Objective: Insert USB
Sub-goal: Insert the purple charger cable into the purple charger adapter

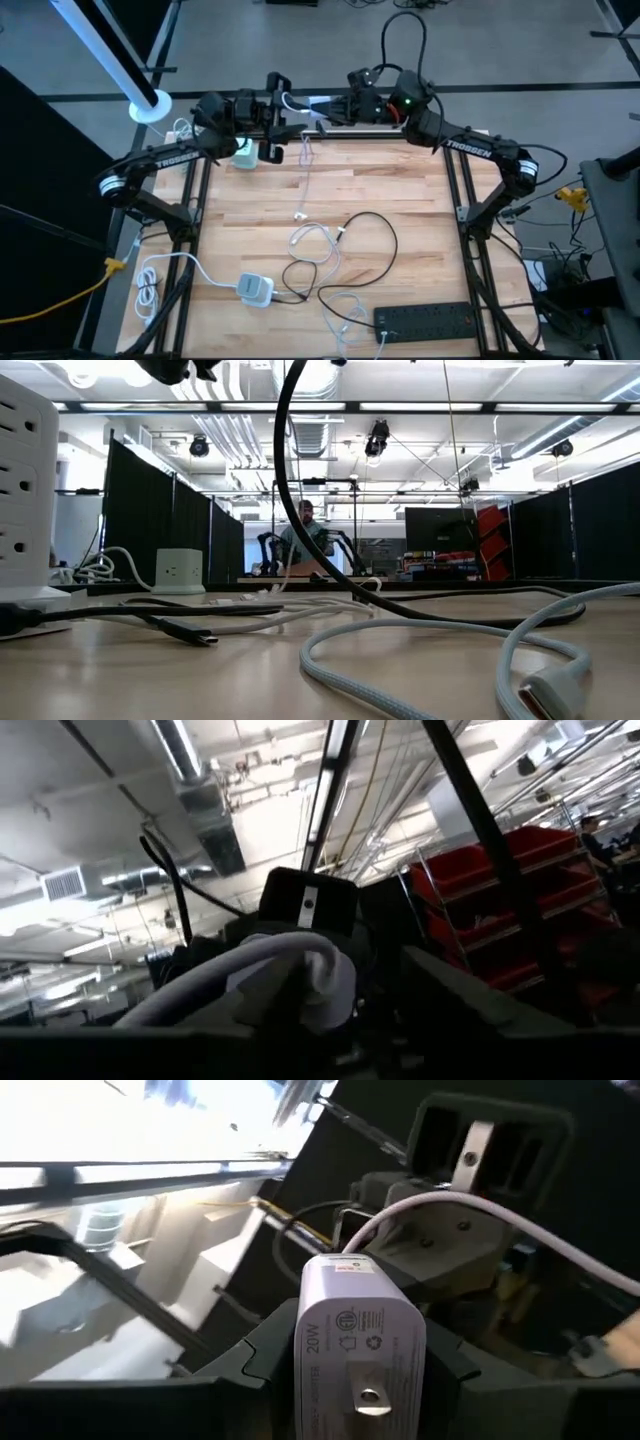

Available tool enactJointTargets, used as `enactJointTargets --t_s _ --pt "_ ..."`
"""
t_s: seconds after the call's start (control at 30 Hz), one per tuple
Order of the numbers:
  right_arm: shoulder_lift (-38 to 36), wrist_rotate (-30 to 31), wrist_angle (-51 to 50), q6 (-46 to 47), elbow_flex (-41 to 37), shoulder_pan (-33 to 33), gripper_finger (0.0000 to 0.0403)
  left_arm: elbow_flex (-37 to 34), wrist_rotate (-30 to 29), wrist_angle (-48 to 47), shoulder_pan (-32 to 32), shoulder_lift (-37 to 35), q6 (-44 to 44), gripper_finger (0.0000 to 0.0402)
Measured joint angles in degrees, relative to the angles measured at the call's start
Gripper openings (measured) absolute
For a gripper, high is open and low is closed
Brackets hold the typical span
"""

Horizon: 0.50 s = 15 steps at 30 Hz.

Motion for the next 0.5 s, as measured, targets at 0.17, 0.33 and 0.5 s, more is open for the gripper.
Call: enactJointTargets --t_s 0.17,0.33,0.5 --pt "-0.16 0.09 -0.92 -2.52 0.00 -0.58 0.0114 0.00 -0.86 -7.24 0.28 -2.66 2.19 0.0239" --pt "-0.28 0.40 -3.73 -6.21 -0.05 -1.39 0.0114 0.00 -4.60 -21.23 0.77 -6.33 3.25 0.0263" --pt "-1.44 -0.09 -2.33 -8.29 0.05 -3.30 0.0114 -0.12 -5.41 -35.18 0.92 -7.72 1.68 0.0260"
